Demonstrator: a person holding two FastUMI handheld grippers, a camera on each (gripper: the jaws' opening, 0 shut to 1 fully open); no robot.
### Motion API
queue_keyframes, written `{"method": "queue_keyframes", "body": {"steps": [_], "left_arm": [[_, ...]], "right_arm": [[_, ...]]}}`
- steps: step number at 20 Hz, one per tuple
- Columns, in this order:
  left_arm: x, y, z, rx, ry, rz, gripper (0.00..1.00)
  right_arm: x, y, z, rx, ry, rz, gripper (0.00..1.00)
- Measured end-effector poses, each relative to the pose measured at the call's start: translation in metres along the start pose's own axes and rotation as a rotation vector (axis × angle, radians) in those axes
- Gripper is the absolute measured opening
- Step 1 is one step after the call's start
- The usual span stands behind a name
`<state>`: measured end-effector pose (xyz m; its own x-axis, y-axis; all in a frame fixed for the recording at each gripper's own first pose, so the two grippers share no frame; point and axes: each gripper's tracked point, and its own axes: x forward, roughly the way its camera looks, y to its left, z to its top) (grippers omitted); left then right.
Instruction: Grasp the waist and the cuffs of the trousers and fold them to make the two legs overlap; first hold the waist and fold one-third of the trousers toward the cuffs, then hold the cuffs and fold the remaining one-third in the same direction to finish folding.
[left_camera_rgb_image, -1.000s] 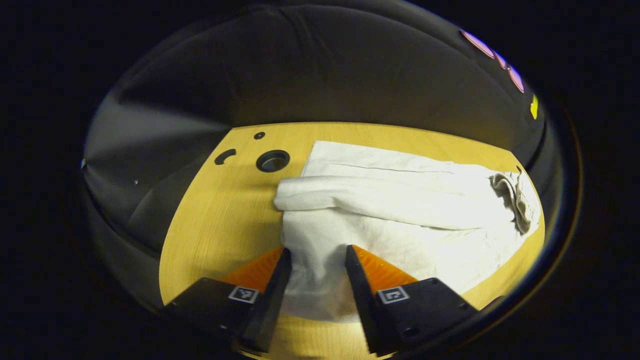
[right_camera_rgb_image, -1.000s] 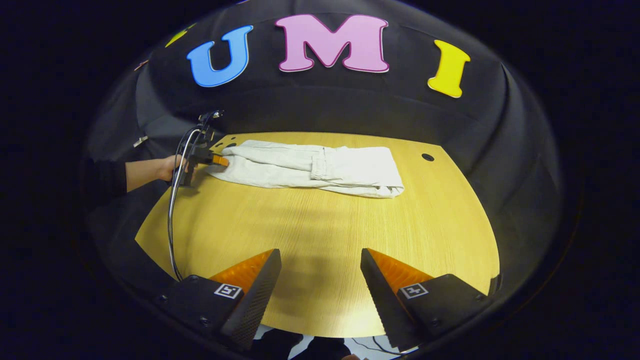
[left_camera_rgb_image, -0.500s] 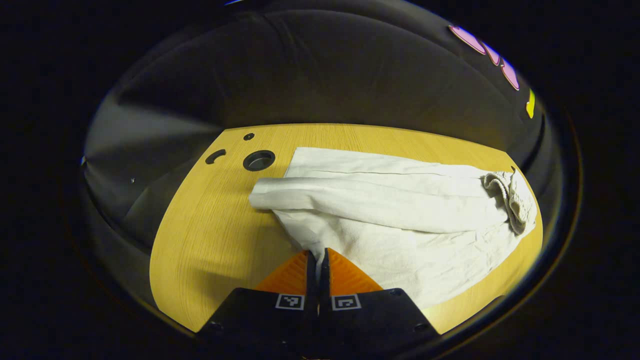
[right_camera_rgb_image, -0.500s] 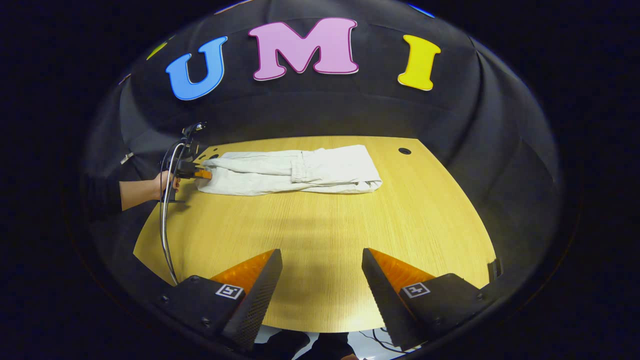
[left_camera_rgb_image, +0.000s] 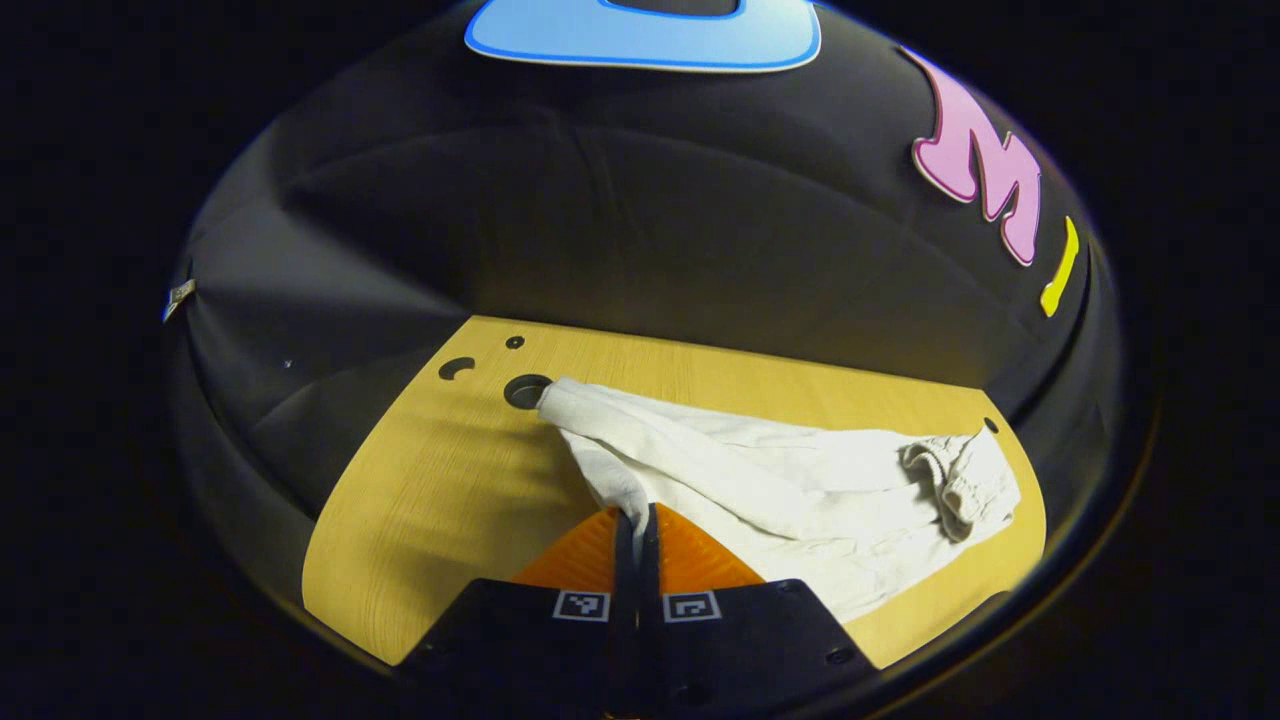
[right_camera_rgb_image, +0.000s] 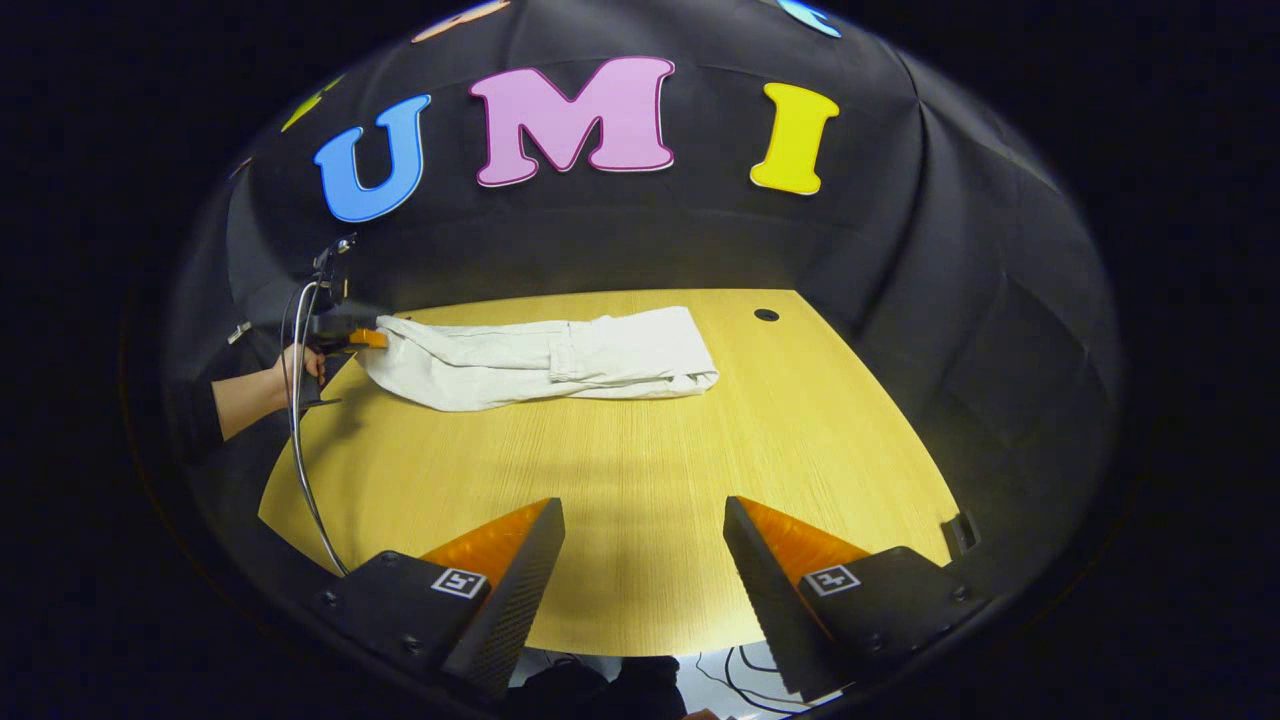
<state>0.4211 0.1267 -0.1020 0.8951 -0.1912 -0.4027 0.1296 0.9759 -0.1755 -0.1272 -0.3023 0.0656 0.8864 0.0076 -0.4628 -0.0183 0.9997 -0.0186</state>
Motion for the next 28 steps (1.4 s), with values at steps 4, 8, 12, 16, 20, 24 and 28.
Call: {"method": "queue_keyframes", "body": {"steps": [4, 8, 12, 16, 20, 24, 28], "left_arm": [[-0.019, -0.027, 0.019, -0.051, -0.039, -0.033, 0.05], [-0.037, -0.067, 0.047, -0.06, -0.082, -0.051, 0.05], [-0.051, -0.115, 0.073, -0.069, -0.121, -0.073, 0.05], [-0.063, -0.175, 0.095, -0.105, -0.158, -0.119, 0.05], [-0.073, -0.246, 0.111, -0.101, -0.193, -0.173, 0.05], [-0.076, -0.329, 0.112, -0.049, -0.204, -0.24, 0.05], [-0.073, -0.413, 0.098, -0.03, -0.185, -0.328, 0.05]], "right_arm": [[-0.001, -0.01, 0.01, 0.009, -0.031, 0.01, 0.99], [0.01, -0.033, 0.021, 0.027, -0.05, 0.048, 0.98], [0.024, -0.069, 0.033, 0.031, -0.059, 0.066, 0.99], [0.037, -0.107, 0.042, 0.054, -0.068, 0.082, 0.99], [0.044, -0.138, 0.049, 0.063, -0.091, 0.099, 0.99], [0.047, -0.159, 0.044, 0.084, -0.092, 0.124, 0.99], [0.05, -0.176, 0.035, 0.094, -0.075, 0.153, 0.99]]}}
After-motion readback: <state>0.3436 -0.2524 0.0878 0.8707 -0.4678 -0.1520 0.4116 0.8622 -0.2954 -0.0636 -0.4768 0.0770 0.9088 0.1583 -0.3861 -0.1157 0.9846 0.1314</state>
